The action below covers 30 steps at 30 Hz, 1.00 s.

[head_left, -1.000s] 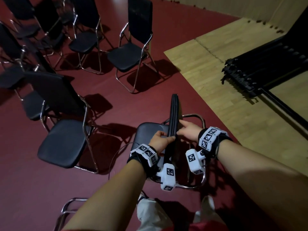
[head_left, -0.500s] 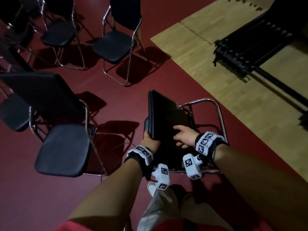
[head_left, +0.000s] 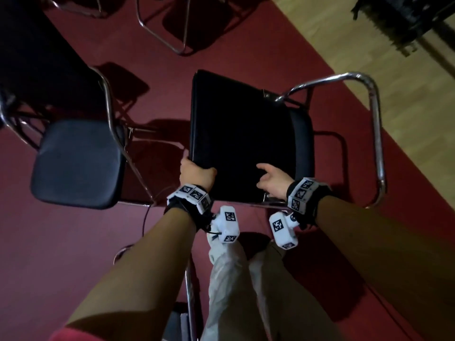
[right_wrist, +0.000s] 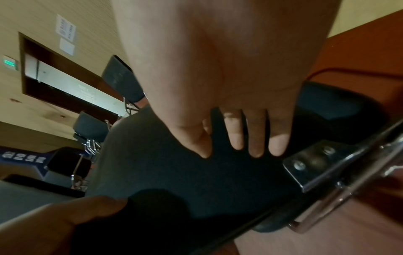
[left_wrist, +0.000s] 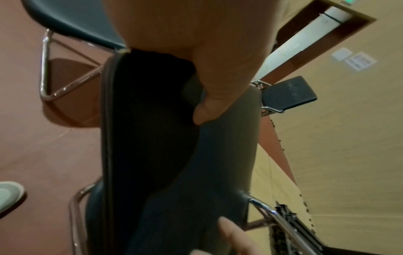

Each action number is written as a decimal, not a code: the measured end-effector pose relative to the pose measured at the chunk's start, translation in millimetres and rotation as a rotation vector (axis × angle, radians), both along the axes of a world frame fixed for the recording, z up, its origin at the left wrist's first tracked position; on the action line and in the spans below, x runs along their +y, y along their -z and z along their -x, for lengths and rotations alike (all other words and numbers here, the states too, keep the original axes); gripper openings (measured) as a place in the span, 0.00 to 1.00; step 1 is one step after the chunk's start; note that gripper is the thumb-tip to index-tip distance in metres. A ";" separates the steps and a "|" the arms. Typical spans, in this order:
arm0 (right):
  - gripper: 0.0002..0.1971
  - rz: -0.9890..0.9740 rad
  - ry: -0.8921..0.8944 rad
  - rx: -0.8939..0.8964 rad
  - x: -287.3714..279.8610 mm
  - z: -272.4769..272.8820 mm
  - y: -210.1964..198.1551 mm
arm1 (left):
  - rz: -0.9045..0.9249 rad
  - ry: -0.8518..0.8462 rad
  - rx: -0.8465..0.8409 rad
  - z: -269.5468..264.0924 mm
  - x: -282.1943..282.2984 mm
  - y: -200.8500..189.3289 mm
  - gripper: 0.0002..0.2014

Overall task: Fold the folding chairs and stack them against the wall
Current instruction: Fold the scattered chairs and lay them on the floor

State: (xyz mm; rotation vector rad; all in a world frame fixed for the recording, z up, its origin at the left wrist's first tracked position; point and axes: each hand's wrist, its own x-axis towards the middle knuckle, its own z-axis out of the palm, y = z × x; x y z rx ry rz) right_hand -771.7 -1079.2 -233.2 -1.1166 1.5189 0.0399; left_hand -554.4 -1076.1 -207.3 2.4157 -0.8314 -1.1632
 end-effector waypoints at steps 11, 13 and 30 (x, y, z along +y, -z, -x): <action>0.35 -0.013 0.164 0.090 2.4 -69.7 101.5 | -0.017 0.009 0.170 -87.6 -2.3 116.5 0.37; 0.33 -0.023 0.213 0.099 2.1 -80.9 117.6 | -0.015 0.010 0.215 -99.1 -2.5 138.4 0.36; 0.36 0.025 0.318 0.155 17.5 -119.9 170.1 | -0.040 -0.011 0.309 -119.4 -7.0 214.8 0.36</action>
